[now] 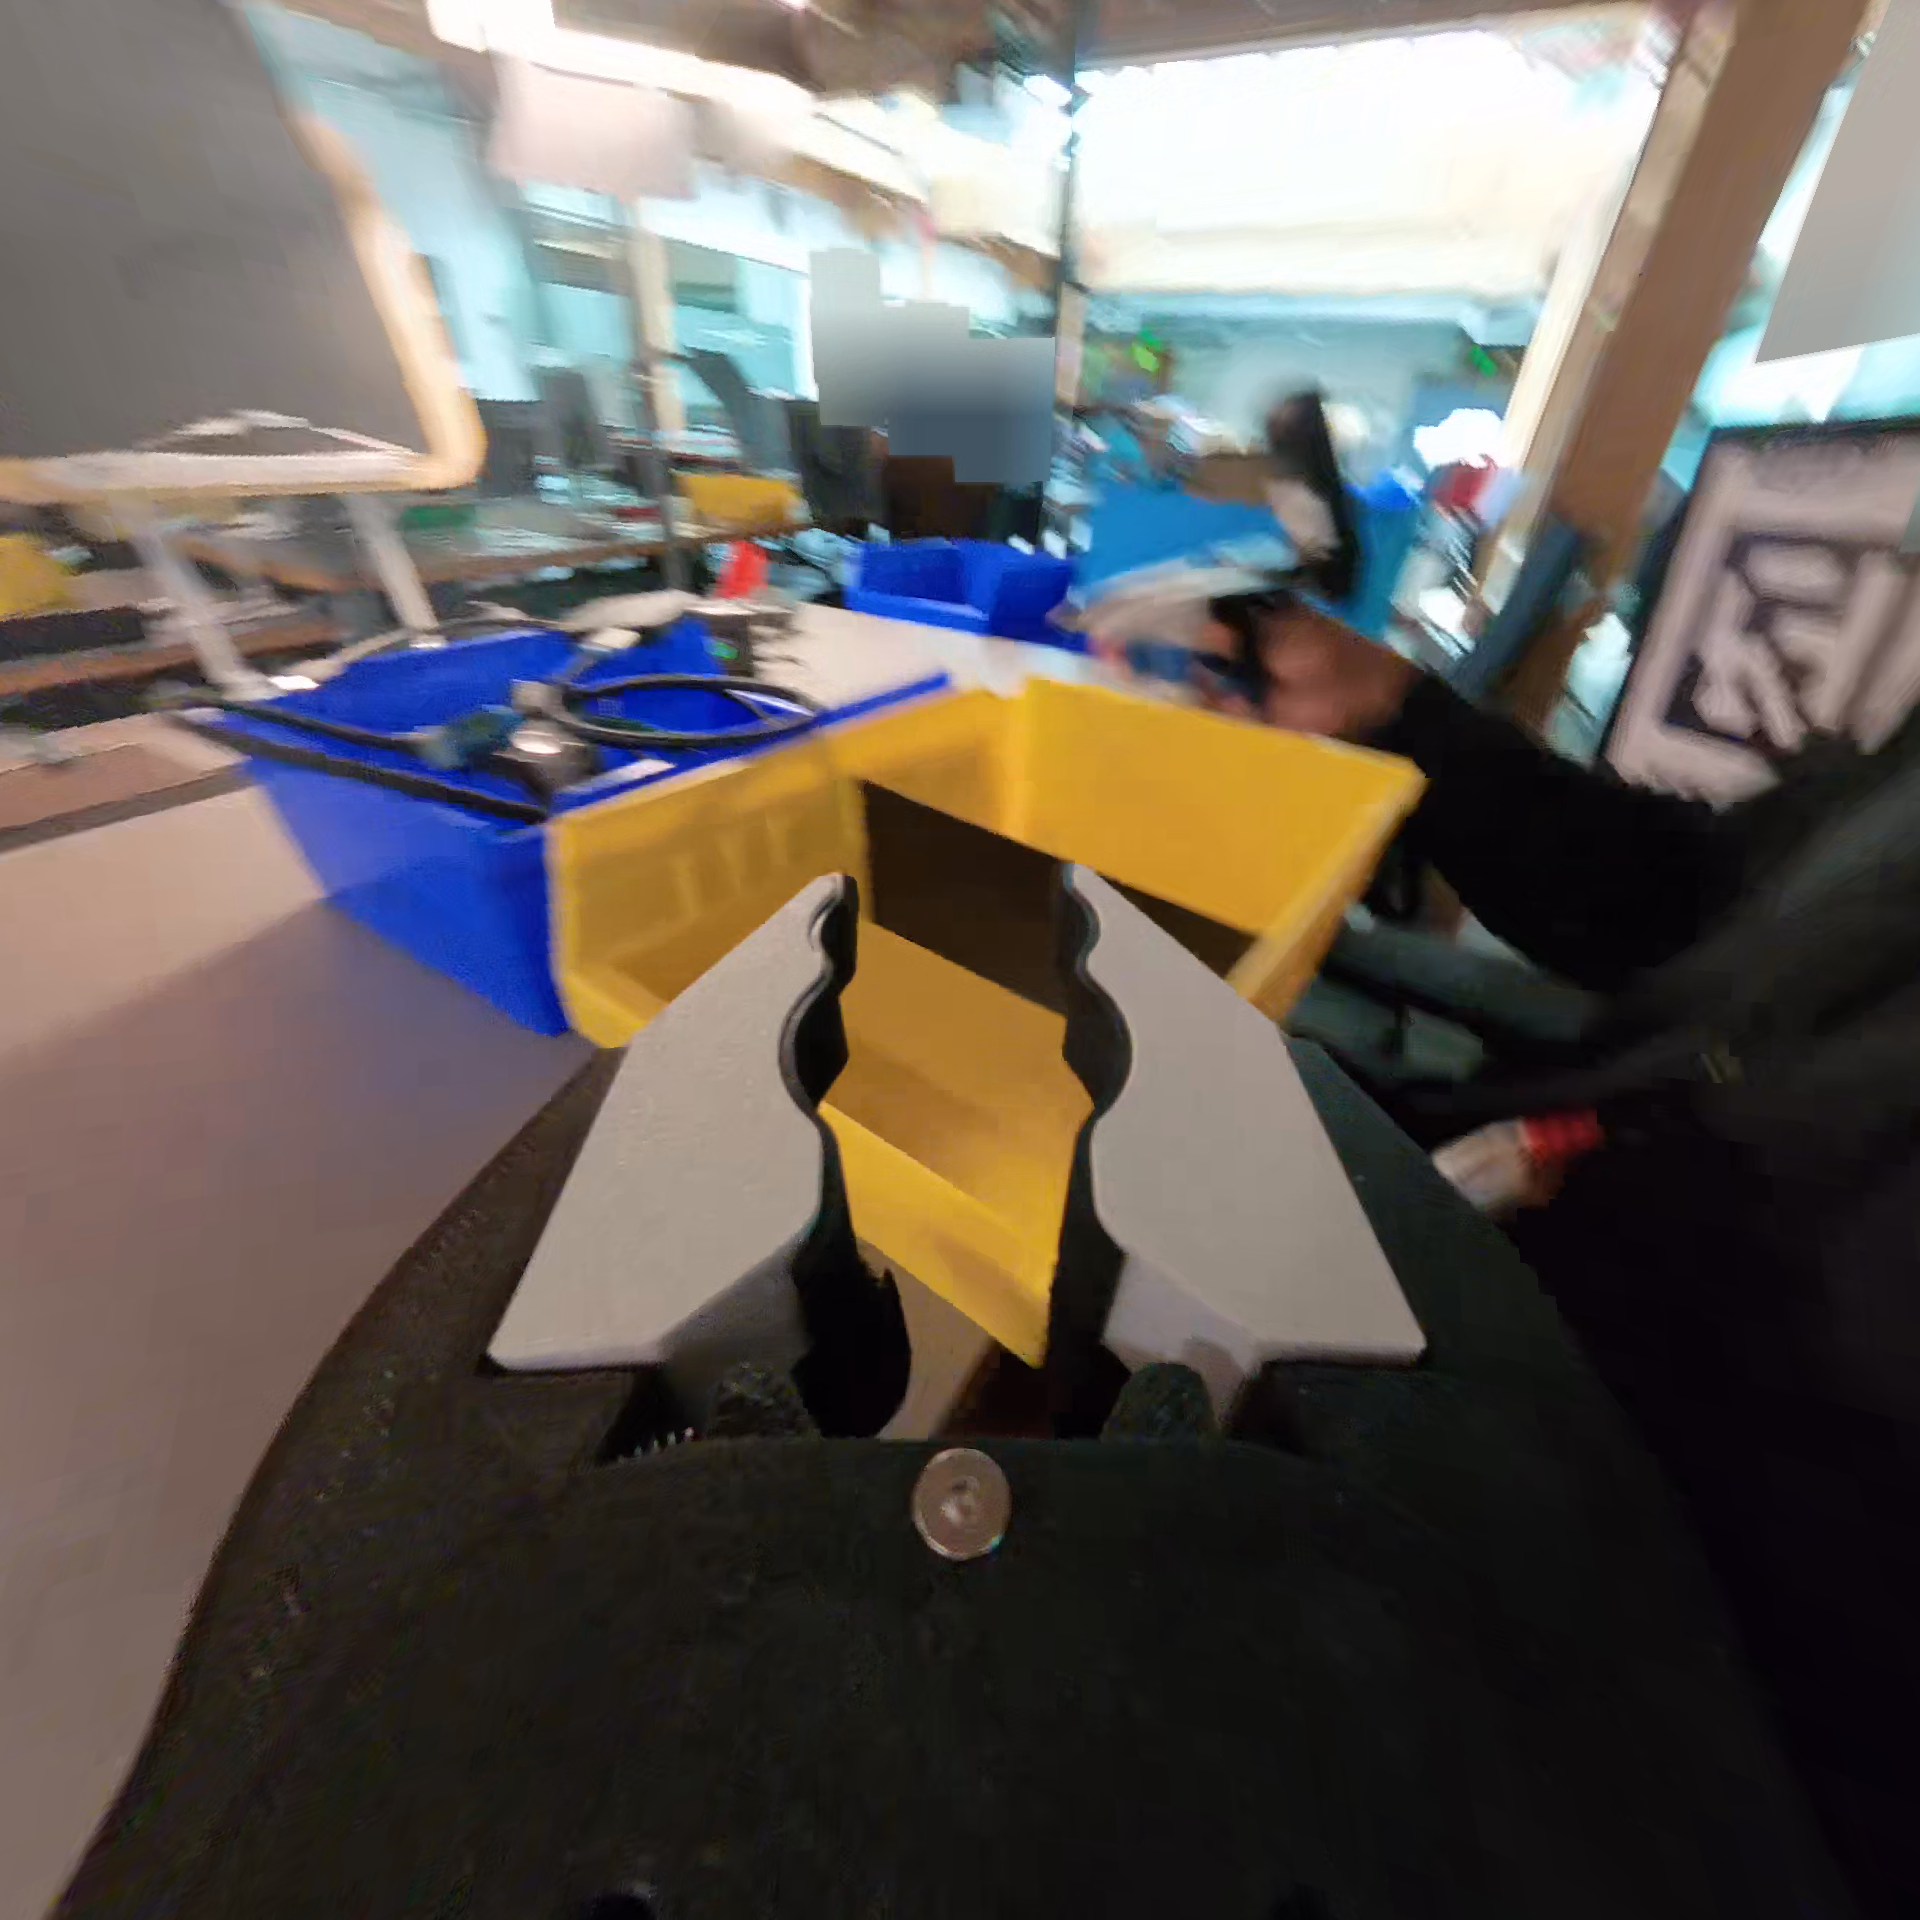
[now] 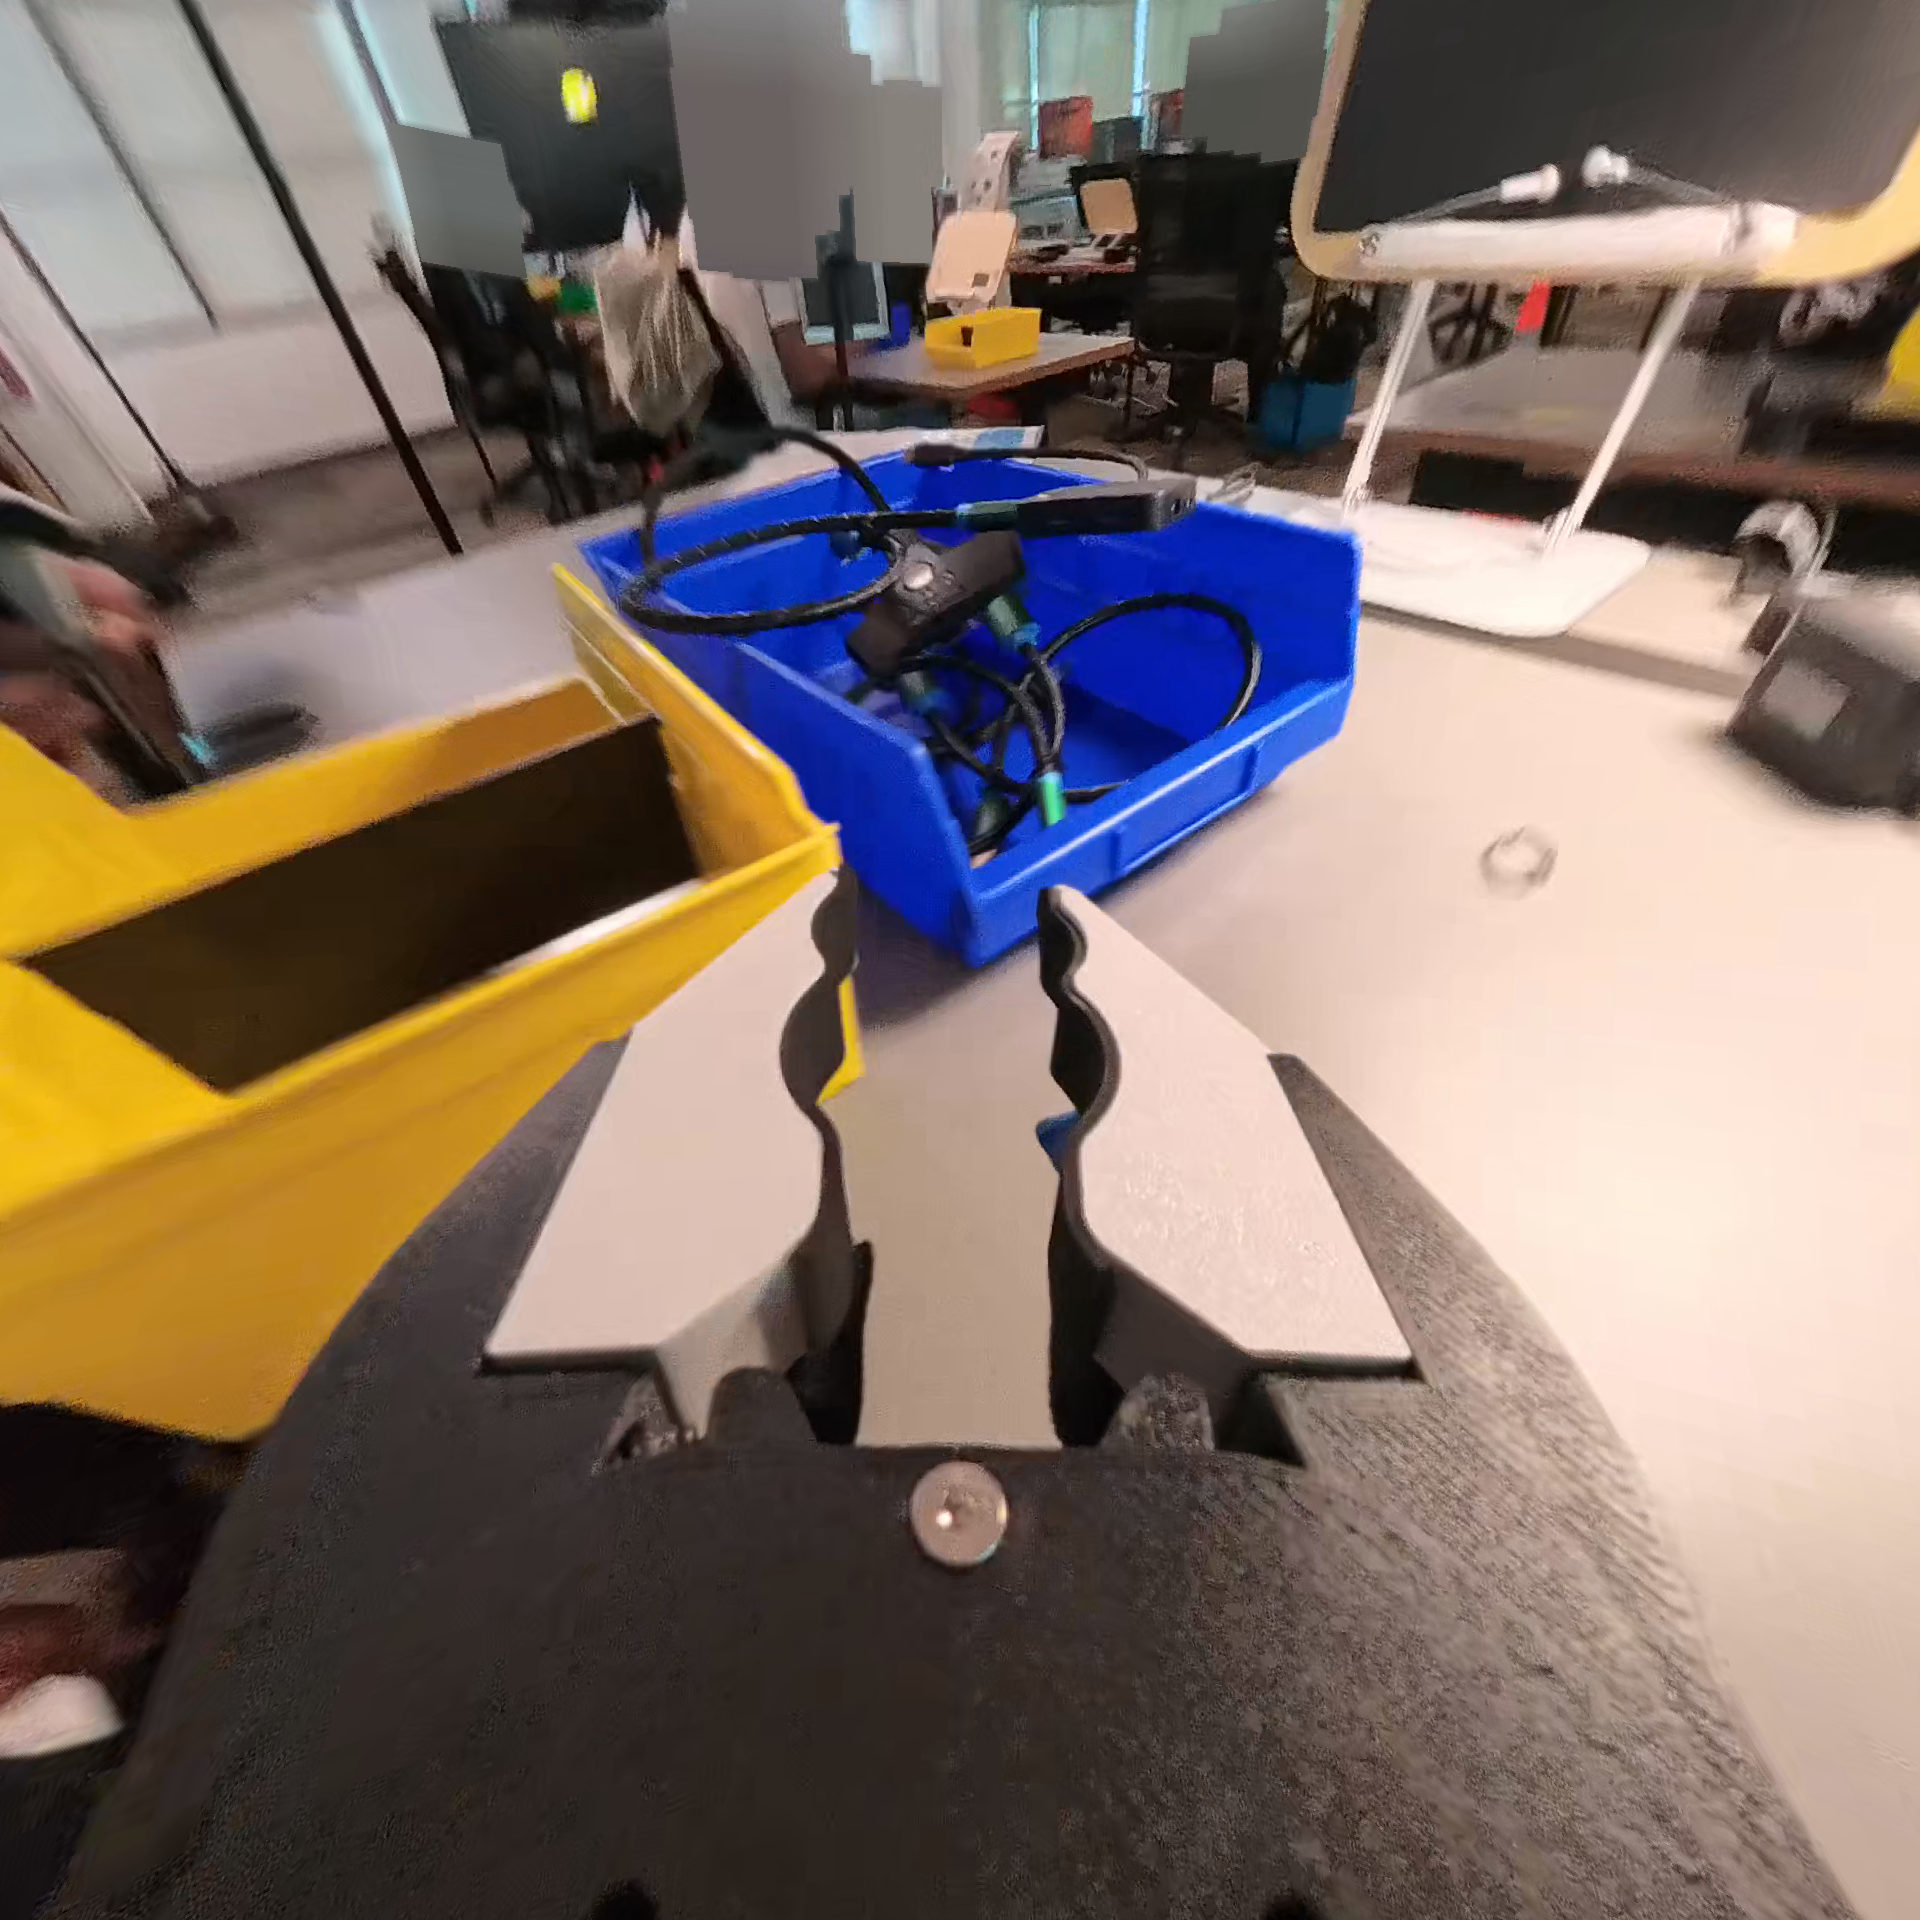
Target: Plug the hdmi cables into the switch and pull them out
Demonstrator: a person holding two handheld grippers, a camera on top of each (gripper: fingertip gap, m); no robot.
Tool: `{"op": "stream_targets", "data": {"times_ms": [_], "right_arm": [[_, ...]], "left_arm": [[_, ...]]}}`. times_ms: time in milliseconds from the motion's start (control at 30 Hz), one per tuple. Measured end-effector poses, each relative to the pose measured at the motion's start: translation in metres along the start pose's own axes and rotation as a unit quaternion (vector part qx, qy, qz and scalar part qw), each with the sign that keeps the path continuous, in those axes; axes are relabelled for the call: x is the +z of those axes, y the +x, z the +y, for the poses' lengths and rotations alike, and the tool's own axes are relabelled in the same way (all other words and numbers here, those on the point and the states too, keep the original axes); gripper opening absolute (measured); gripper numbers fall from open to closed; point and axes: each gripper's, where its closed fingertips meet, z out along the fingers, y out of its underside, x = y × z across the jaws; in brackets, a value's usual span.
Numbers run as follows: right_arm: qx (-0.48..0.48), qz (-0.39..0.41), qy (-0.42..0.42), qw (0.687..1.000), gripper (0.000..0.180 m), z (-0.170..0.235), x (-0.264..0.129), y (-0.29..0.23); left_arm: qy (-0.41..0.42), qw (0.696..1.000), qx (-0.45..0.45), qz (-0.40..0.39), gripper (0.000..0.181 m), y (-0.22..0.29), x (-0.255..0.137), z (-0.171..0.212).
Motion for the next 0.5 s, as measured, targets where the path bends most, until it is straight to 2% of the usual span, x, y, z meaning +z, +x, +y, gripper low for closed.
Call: {"op": "stream_targets", "data": {"times_ms": [67, 133, 267, 433, 500], "right_arm": [[0.066, -0.013, 0.007, 0.998, 0.043, 0.007, -0.010, -0.022], [0.098, -0.029, -0.007, 0.995, 0.054, 0.017, -0.010, -0.045], [0.104, -0.028, -0.044, 0.993, 0.071, 0.031, 0.004, -0.071], [0.103, -0.036, -0.093, 0.990, 0.067, 0.042, 0.016, -0.082], [0.088, -0.038, -0.107, 0.990, 0.061, 0.041, 0.018, -0.082]], "left_arm": [[0.014, 0.996, -0.057, -0.070, 0.042, -0.044, 0.009, -0.015], [-0.013, 0.983, -0.119, -0.142, 0.043, -0.094, 0.029, -0.010], [-0.098, 0.963, -0.188, -0.166, 0.051, -0.154, 0.088, 0.023], [-0.128, 0.946, -0.230, -0.189, 0.054, -0.186, 0.126, 0.039], [-0.135, 0.942, -0.226, -0.207, 0.042, -0.193, 0.129, 0.042]]}}
